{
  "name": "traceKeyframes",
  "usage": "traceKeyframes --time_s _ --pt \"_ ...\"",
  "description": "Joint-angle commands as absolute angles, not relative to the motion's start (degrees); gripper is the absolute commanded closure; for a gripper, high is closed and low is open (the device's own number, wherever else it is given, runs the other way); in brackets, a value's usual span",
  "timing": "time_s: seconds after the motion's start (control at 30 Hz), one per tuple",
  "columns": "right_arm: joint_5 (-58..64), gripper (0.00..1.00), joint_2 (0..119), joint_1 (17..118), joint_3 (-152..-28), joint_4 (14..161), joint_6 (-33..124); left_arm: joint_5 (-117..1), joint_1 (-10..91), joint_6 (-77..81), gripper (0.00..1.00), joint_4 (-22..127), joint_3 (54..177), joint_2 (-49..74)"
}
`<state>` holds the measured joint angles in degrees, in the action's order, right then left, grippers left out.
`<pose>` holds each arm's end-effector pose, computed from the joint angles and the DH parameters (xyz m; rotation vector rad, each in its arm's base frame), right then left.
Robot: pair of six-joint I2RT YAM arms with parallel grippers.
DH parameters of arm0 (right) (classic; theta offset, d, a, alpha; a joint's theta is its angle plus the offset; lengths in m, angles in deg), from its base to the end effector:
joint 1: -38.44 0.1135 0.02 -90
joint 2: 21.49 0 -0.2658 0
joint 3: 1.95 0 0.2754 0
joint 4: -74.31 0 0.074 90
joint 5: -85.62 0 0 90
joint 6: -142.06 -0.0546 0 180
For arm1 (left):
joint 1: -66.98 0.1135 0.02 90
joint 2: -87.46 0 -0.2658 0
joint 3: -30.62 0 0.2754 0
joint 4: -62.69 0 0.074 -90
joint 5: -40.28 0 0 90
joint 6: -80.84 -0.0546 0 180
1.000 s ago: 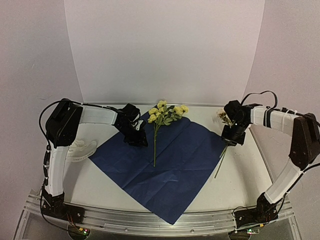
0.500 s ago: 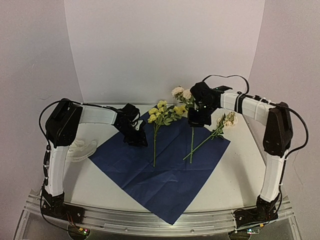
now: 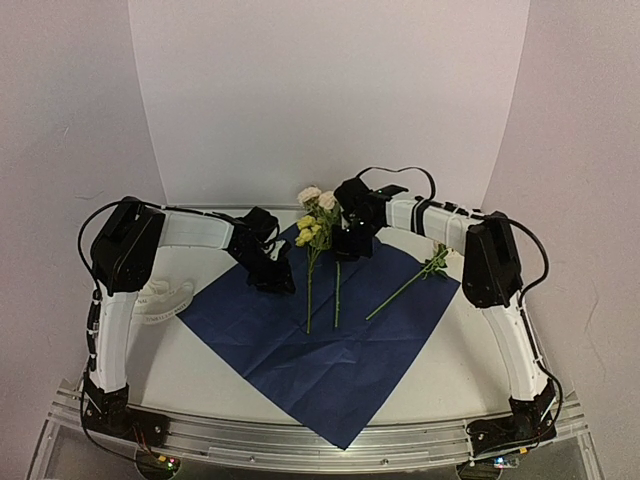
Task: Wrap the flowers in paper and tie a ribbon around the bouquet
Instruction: Place the fake flower on the flattened wrapping paper.
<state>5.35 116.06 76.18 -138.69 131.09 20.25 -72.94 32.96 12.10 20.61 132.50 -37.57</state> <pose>0.4372 0.3501 0.1811 -0.2064 2.6938 0.6365 0.3840 -0.2852 0.1101 0.4424 2.8048 -0.8052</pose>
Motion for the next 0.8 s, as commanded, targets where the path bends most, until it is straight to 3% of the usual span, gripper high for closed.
traceKeyframes --time_s 0.0,0.17,0.27,0.47,0.53,0.77 --pt "6.3 1.0 119.0 76.9 -143.2 129.4 17.3 -73.1 33.3 12.2 0.66 20.1 133.2 -37.3" --pt "7.0 0.99 121.6 77.4 -146.0 128.7 16.8 -73.4 33.3 12.1 0.66 20.0 133.5 -37.6" --pt "7.7 0.92 122.8 77.4 -147.0 128.7 16.7 -73.4 33.3 12.1 0.66 19.9 133.7 -37.6" --pt "6.5 0.47 120.6 77.3 -145.4 129.4 16.3 -73.3 33.4 11.8 0.66 19.4 134.4 -38.0" --pt "4.7 0.37 118.2 77.0 -143.6 130.2 16.0 -73.5 33.4 11.8 0.66 19.3 134.6 -38.0" --pt "-5.3 0.35 106.1 72.9 -129.5 134.5 10.2 -73.4 33.5 11.5 0.66 19.3 134.8 -37.8"
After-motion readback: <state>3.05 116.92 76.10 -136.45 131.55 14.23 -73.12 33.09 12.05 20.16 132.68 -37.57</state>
